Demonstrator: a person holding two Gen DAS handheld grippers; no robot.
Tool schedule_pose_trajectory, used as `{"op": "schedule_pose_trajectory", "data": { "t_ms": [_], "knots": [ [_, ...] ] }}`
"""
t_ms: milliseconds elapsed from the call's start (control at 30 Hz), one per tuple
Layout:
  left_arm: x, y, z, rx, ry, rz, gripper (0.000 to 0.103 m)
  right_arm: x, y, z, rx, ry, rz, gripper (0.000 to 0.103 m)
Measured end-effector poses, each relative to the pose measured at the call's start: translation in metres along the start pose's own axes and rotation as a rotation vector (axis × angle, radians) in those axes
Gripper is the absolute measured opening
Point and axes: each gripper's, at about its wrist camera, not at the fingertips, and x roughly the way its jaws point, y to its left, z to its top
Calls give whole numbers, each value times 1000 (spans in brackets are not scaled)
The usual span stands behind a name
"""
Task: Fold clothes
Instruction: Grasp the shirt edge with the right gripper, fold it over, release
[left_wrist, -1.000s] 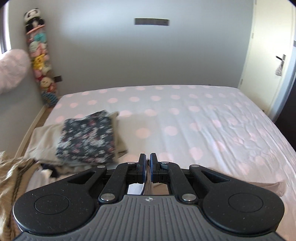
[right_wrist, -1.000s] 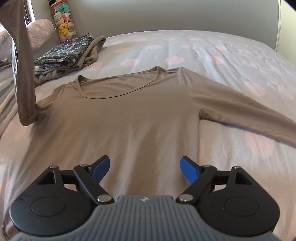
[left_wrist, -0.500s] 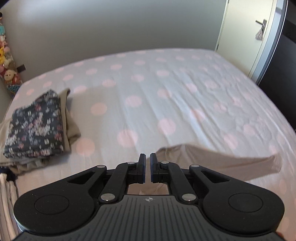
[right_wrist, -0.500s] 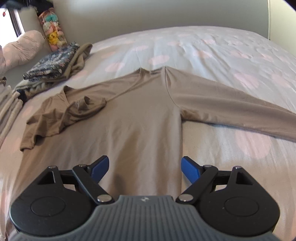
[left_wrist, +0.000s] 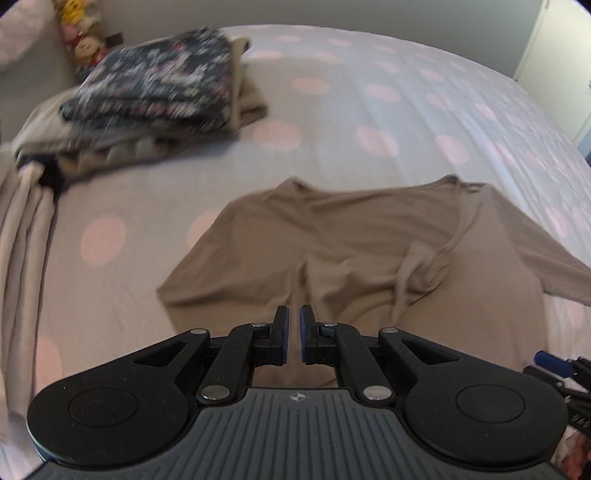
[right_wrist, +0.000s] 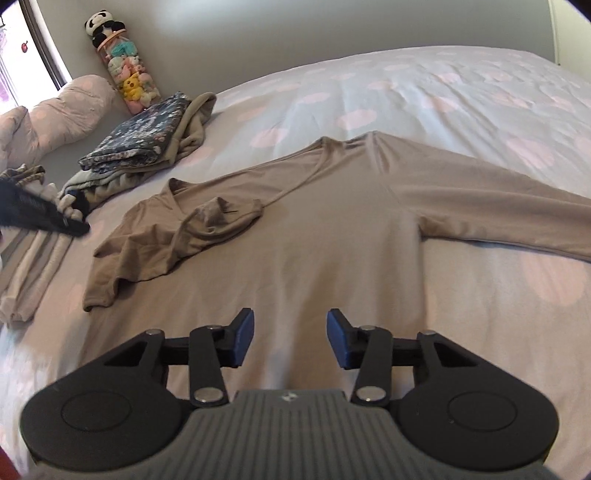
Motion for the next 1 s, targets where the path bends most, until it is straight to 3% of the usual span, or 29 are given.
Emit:
{"op": "schedule_pose_trajectory", "data": {
  "t_ms": [233, 367, 467, 600, 733, 867, 1000],
  "knots": [
    [9, 45, -44, -168, -58, 2, 8, 28, 32, 34, -47, 21, 47, 51],
    [15, 56, -57, -176, -80, 23, 9, 53, 45, 66, -36, 17, 62, 59],
    [22, 64, -62, -199, -72, -34, 9, 74, 56, 87, -29, 23, 55, 60],
    [28, 67, -58, -151, -61, 1, 10, 103, 69, 104, -7, 48, 32, 57],
    [29, 73, -56, -130, -54, 34, 16, 128, 83, 110, -12, 88, 3, 41],
    [32, 86, -55, -149, -46, 23, 16, 138, 98, 109, -55, 117, -20, 3],
    [29, 91, -55, -162, -54, 23, 16, 113, 106, 109, -100, 81, -27, 3]
  ]
}}
